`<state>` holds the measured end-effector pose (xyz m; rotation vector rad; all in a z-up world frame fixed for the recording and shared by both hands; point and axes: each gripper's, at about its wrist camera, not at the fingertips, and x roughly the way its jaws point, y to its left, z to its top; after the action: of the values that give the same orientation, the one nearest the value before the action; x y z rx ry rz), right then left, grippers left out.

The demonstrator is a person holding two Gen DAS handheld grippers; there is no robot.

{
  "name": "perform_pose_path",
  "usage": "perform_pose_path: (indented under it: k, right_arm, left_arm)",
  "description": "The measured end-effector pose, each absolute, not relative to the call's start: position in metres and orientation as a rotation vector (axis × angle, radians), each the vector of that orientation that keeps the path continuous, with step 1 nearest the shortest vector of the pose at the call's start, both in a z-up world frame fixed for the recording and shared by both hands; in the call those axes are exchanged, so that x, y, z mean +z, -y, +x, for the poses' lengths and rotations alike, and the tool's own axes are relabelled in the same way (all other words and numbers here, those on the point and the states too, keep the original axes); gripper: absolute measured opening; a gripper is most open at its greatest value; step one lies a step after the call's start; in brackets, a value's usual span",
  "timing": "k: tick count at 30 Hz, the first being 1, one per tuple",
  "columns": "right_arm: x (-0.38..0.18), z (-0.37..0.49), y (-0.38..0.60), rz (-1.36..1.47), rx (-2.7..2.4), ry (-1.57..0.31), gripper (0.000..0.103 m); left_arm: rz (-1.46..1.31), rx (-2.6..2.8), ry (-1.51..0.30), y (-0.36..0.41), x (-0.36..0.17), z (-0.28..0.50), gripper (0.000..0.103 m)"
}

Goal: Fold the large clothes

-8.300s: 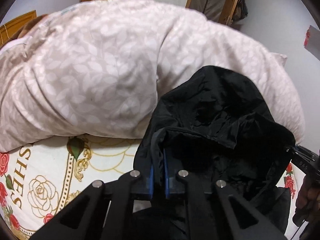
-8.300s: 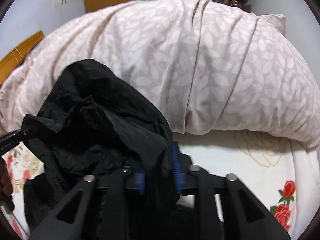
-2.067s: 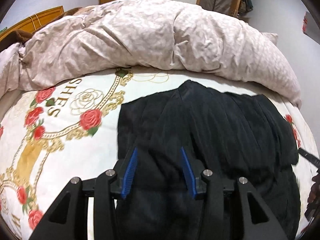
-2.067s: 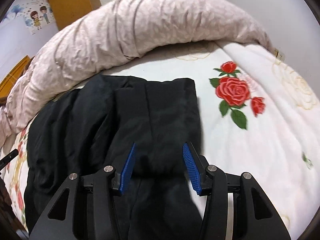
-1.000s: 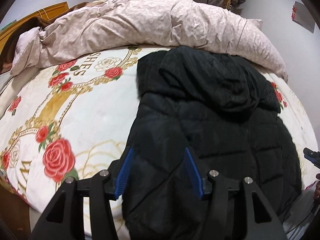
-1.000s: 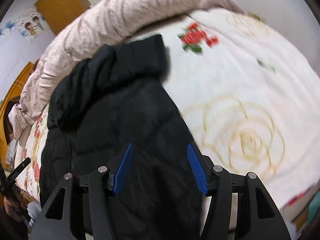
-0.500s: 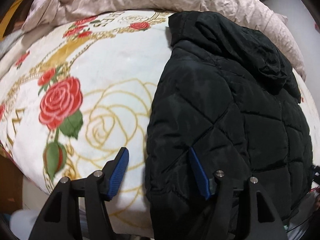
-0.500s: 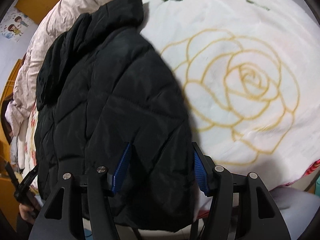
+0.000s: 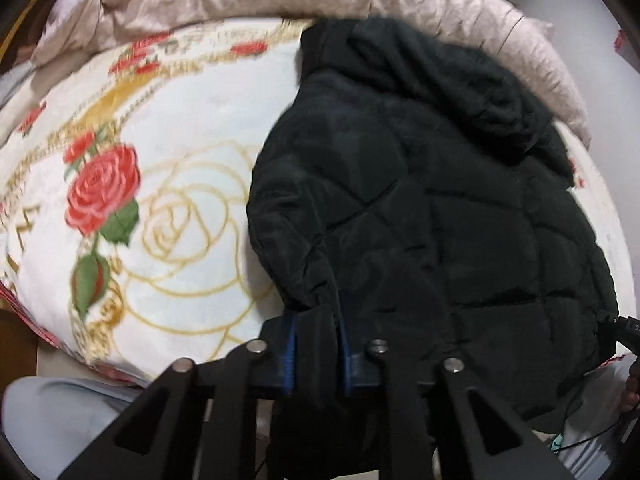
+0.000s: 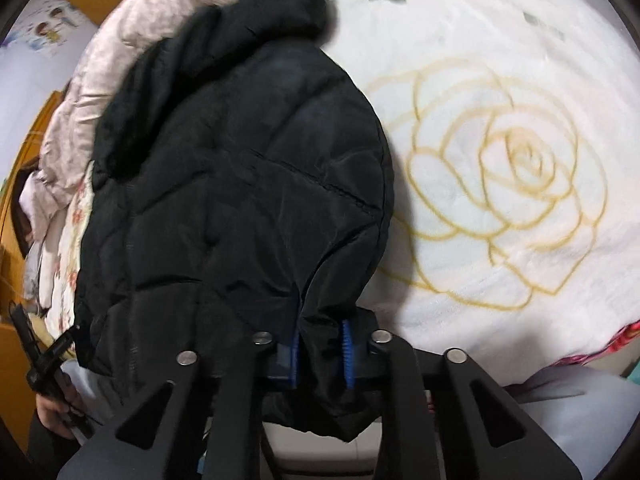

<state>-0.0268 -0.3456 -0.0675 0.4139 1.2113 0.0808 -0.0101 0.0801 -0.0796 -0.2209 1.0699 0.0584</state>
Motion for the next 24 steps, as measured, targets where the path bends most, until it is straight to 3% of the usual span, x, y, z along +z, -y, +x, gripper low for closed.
perform_pose_path:
  k: [14,24]
  right_arm:
    - [0.043,-0.086,0.336,0.439,0.171,-0.931,0.011]
    - [0.064,-0.077,0.350,0.488,0.157,-0.835,0.011]
  left_arm:
    - [-0.230,-0.001,-0.796,-0.095,0.041,-0.055,0.013]
    - [-0.294,0.010,-0.765,-0.109,0.059,-0.054,0.013]
